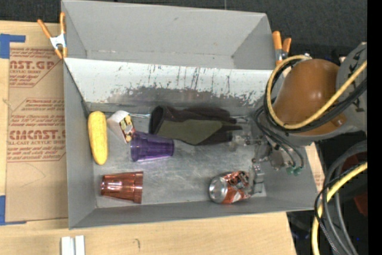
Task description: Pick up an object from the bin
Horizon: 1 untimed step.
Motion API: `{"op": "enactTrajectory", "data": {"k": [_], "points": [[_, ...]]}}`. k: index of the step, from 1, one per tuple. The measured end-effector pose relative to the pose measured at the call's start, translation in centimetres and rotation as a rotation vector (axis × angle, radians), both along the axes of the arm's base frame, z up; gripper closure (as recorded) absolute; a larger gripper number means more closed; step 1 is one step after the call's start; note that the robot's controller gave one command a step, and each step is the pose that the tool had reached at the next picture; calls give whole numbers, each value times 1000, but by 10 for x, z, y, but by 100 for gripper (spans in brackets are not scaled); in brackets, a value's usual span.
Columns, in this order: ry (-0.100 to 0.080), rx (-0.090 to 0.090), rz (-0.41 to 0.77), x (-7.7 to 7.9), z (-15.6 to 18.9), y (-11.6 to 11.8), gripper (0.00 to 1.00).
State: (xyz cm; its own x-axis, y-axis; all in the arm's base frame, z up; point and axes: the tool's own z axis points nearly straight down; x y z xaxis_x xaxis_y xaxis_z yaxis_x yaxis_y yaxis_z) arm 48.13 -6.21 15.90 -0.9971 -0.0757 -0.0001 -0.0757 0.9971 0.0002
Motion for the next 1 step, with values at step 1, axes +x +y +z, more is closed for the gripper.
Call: {"op": "enactTrajectory", "data": {"k": [1], "points": [[-6, -1, 73, 3, -36, 1, 0]]}}
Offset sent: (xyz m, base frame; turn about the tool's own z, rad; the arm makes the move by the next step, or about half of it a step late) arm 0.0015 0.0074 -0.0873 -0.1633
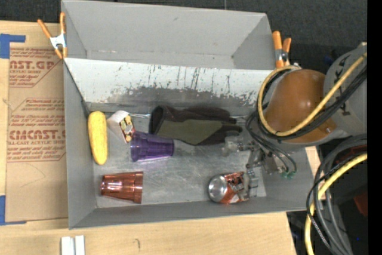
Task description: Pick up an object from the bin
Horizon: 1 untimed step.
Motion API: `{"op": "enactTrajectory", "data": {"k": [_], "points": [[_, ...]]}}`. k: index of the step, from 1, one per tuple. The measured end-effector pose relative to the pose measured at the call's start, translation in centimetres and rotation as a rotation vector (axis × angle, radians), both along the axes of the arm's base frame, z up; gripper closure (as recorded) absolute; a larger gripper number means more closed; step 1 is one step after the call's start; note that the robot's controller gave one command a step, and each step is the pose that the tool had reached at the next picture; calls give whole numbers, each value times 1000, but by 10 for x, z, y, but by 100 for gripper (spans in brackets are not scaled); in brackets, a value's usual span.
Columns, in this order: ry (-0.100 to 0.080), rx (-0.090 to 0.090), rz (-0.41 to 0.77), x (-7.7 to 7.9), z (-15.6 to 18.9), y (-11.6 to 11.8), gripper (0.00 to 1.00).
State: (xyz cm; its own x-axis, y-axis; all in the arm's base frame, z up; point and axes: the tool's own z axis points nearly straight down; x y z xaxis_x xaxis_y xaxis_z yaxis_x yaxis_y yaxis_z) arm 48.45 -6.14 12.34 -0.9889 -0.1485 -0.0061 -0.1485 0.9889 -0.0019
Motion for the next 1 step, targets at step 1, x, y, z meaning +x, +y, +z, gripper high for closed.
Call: {"op": "enactTrajectory", "data": {"k": [1], "points": [[2, 0, 89, 0, -50, 7, 100]]}}
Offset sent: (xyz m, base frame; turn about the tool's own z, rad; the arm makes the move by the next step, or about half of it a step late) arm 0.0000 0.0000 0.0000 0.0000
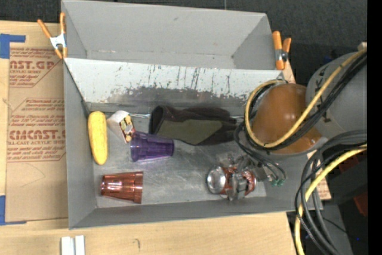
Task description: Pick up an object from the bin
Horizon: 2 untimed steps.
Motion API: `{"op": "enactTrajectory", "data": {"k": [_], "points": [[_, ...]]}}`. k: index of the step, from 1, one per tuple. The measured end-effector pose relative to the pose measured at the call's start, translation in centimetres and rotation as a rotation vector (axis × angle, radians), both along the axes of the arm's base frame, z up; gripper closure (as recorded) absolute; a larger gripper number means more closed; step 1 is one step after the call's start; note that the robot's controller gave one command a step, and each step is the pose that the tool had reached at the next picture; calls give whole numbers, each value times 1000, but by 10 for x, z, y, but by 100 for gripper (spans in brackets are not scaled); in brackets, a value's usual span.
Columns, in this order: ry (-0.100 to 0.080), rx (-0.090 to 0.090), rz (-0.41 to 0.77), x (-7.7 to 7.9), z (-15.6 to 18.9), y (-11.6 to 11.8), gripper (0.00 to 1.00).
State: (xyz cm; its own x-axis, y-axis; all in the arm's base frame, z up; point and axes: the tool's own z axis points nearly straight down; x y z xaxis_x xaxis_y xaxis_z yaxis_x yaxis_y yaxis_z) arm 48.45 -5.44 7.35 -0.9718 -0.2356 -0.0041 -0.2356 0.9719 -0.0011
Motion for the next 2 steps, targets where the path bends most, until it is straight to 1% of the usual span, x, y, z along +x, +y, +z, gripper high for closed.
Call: {"op": "enactTrajectory", "data": {"k": [1, 2], "points": [[0, 0, 0, 0, 0, 0, 100], [2, 1, 35, 33, 114, -15, 100]]}}
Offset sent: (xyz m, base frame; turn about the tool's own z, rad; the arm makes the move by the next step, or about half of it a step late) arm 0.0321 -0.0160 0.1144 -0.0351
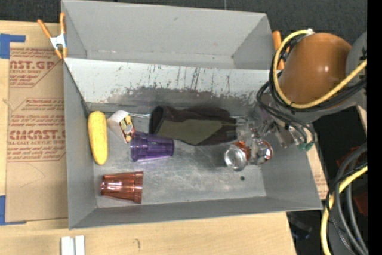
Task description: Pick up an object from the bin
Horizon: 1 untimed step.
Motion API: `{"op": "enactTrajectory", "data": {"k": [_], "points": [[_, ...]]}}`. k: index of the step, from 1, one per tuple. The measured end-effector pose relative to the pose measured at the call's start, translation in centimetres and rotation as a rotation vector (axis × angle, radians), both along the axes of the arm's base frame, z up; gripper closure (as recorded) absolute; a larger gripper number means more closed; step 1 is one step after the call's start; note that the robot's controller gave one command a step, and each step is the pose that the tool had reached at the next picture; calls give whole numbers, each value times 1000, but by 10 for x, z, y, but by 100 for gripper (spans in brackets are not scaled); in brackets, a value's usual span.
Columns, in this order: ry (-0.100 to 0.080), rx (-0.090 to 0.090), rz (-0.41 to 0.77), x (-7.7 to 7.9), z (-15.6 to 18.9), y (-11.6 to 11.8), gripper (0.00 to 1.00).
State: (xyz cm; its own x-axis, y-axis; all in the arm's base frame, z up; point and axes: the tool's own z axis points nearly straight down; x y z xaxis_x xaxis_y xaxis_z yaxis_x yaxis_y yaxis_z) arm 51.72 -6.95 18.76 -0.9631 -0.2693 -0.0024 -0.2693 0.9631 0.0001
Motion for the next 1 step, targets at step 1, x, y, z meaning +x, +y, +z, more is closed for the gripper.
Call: {"op": "enactTrajectory", "data": {"k": [1], "points": [[0, 0, 0, 0, 0, 0, 100]]}}
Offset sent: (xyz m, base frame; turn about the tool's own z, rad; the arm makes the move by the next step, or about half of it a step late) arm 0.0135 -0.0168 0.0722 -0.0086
